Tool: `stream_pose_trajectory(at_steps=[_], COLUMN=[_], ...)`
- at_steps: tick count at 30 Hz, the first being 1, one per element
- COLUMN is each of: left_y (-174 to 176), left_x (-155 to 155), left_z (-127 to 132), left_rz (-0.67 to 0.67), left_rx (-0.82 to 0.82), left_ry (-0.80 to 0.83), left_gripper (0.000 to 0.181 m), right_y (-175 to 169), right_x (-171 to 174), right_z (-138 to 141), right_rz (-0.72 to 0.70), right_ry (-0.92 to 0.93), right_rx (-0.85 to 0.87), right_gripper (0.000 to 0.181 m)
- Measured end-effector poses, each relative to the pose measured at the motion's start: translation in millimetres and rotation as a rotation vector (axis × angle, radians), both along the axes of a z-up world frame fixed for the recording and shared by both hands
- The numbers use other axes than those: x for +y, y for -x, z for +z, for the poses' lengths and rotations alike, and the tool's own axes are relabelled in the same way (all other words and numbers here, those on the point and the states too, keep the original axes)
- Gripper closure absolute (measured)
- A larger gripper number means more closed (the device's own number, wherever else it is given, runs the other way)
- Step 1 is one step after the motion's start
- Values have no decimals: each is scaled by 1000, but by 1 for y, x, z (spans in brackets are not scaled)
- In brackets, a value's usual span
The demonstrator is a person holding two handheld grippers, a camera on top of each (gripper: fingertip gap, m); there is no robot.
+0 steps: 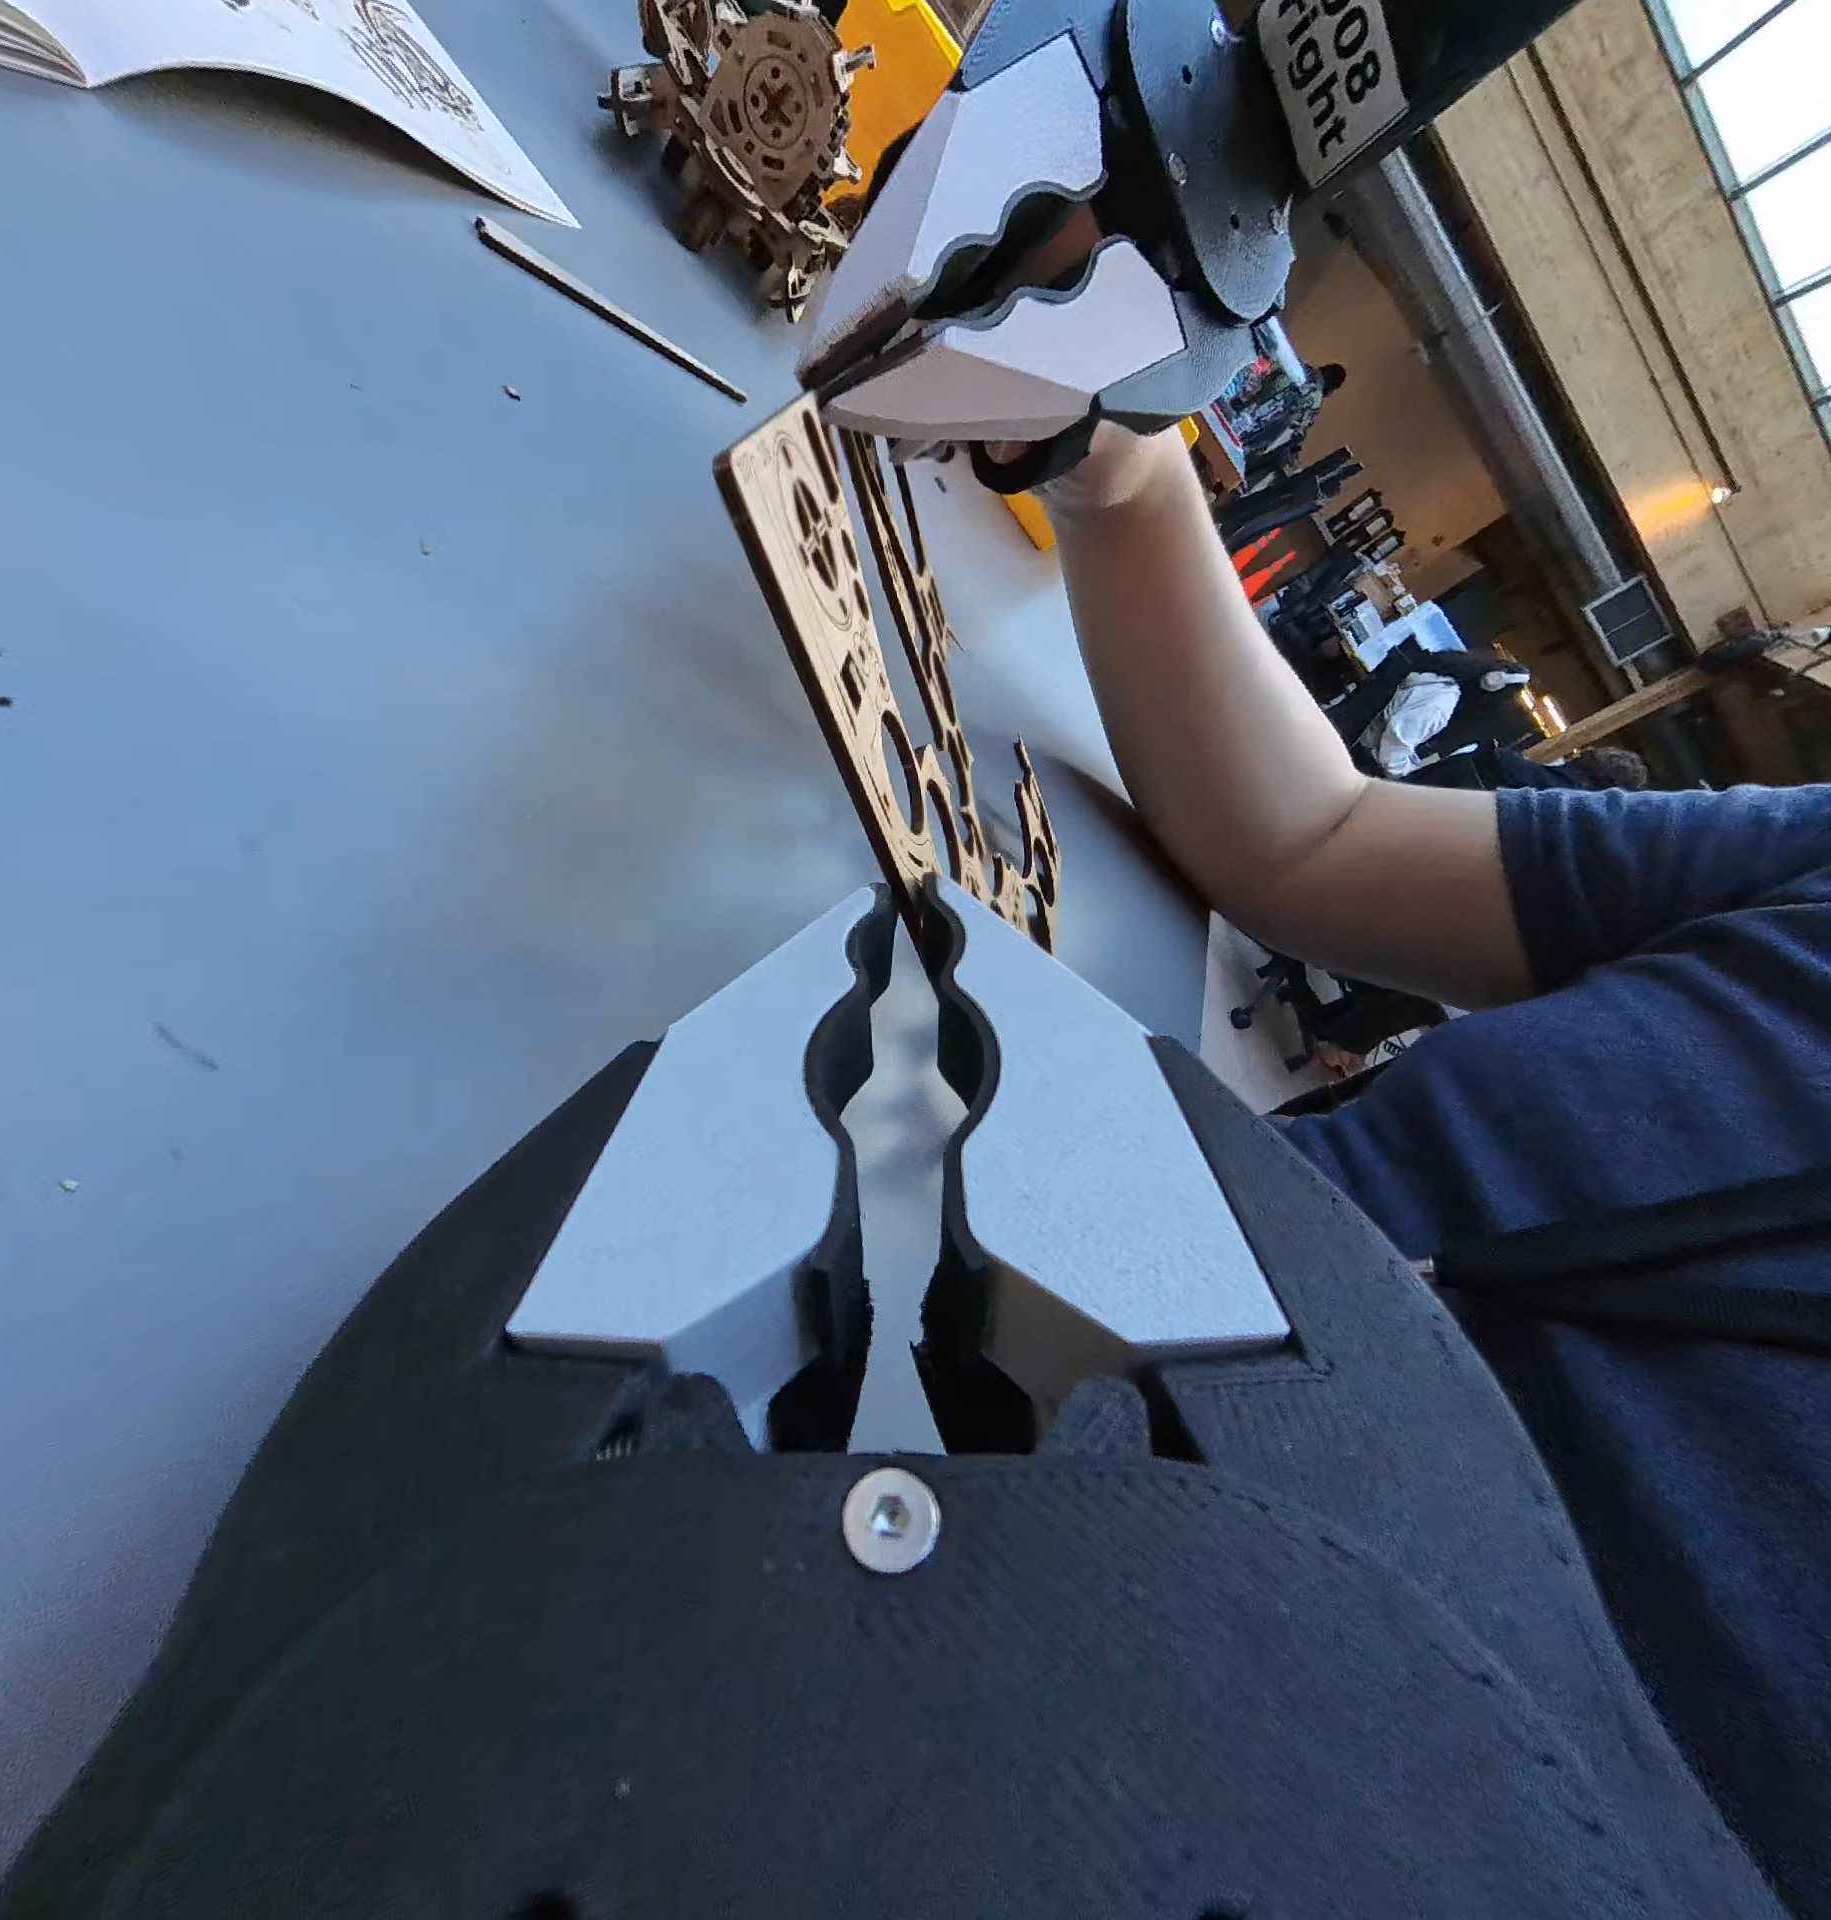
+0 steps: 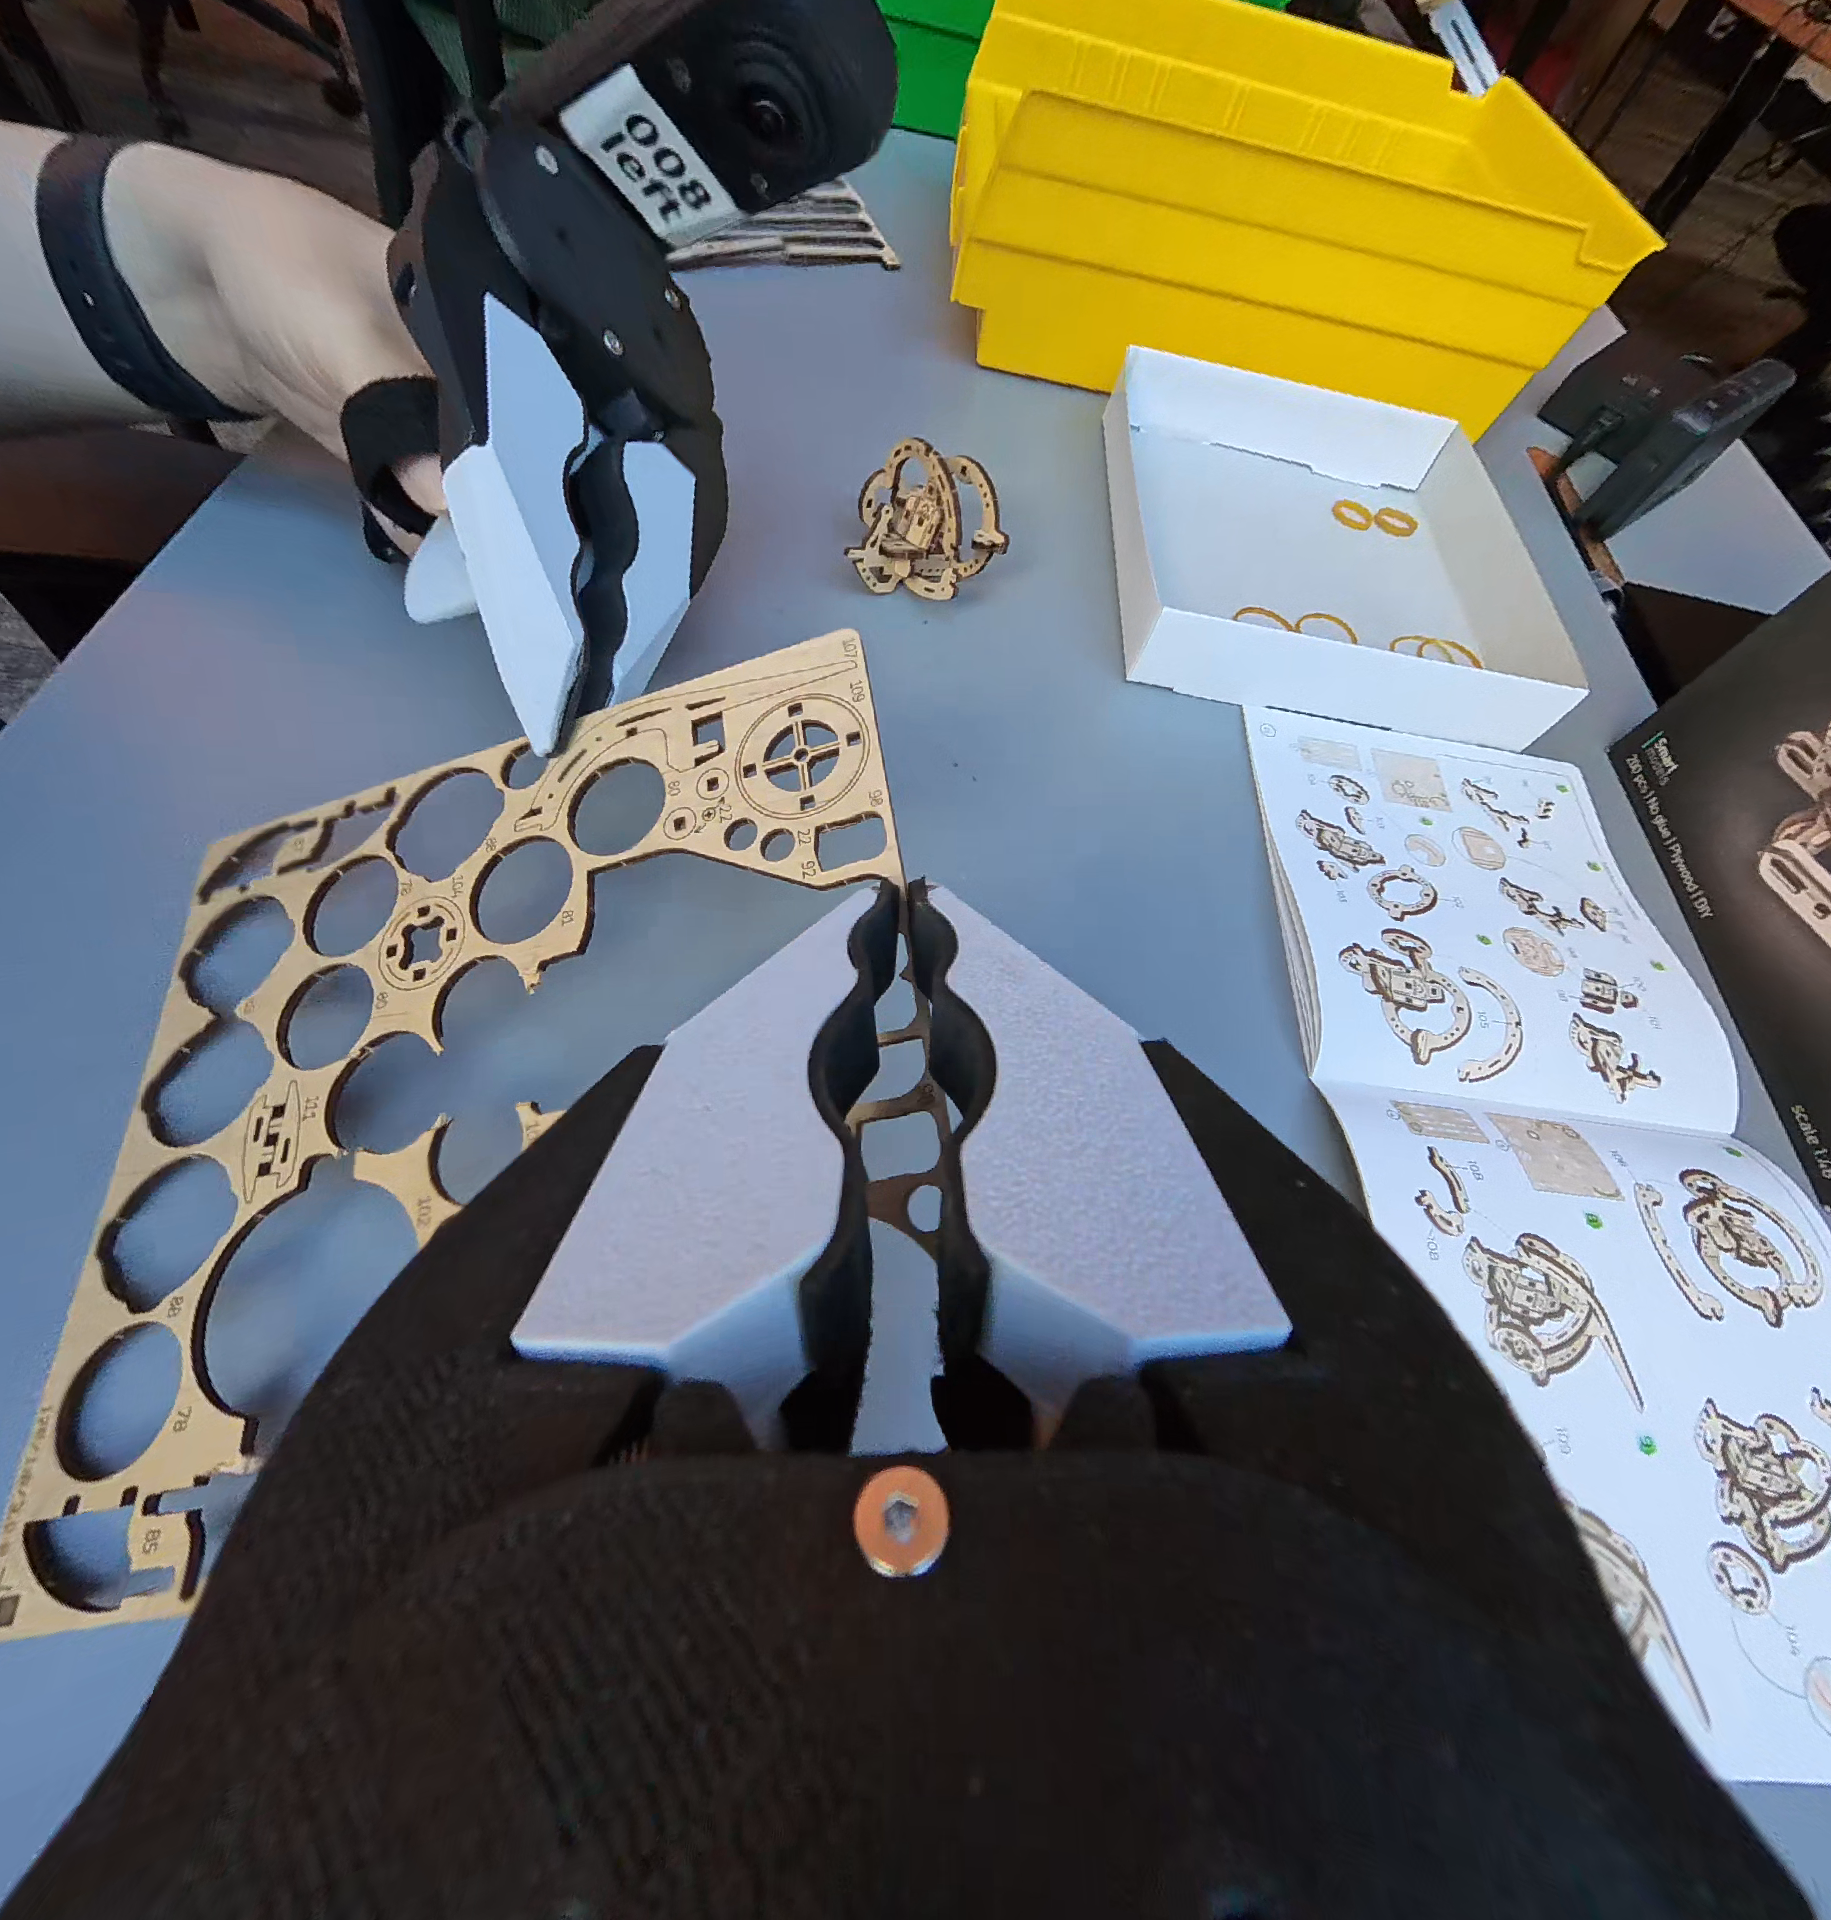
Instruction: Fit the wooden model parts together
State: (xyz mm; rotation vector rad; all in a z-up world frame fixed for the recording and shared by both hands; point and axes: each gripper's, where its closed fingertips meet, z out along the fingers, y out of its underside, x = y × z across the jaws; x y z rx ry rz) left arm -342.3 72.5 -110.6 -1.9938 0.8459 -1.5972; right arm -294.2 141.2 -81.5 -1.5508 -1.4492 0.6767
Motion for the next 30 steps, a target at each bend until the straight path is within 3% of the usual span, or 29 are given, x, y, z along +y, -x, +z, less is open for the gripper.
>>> stream_pose_trajectory(at_steps=[4,8,10,12,14,17,23,25,30], left_y=[2,3,2,1,-1,-3,-9,-9,-10], left_x=[1,1,0,1,2,1,-1,0,-5], left_z=[4,1,4,7,8,9,13,12,8], left_rz=[14,30,30,29,25,10,-17,-14,-23], left_rx=[-2,18,-9,-35,-36,-23,-14,-8,-13], left_ry=[-40,-67,-63,-61,-69,-96,-140,-142,-124], left_gripper=[179,178,179,179,179,179,179,179,178], right_y=[-10,3,12,14,16,30,50,49,46], right_x=[11,-33,-48,-50,-46,-46,-54,-50,-54], right_z=[21,46,26,-4,-18,-8,-7,-17,-23], right_rz=[-216,-263,-301,-375,-434,-404,-274,-307,-334], right_ry=[55,306,453,564,617,711,884,870,833], right_rx=[112,281,251,165,166,300,369,336,341], right_gripper=[153,178,180,161,144,136,136,158,161])
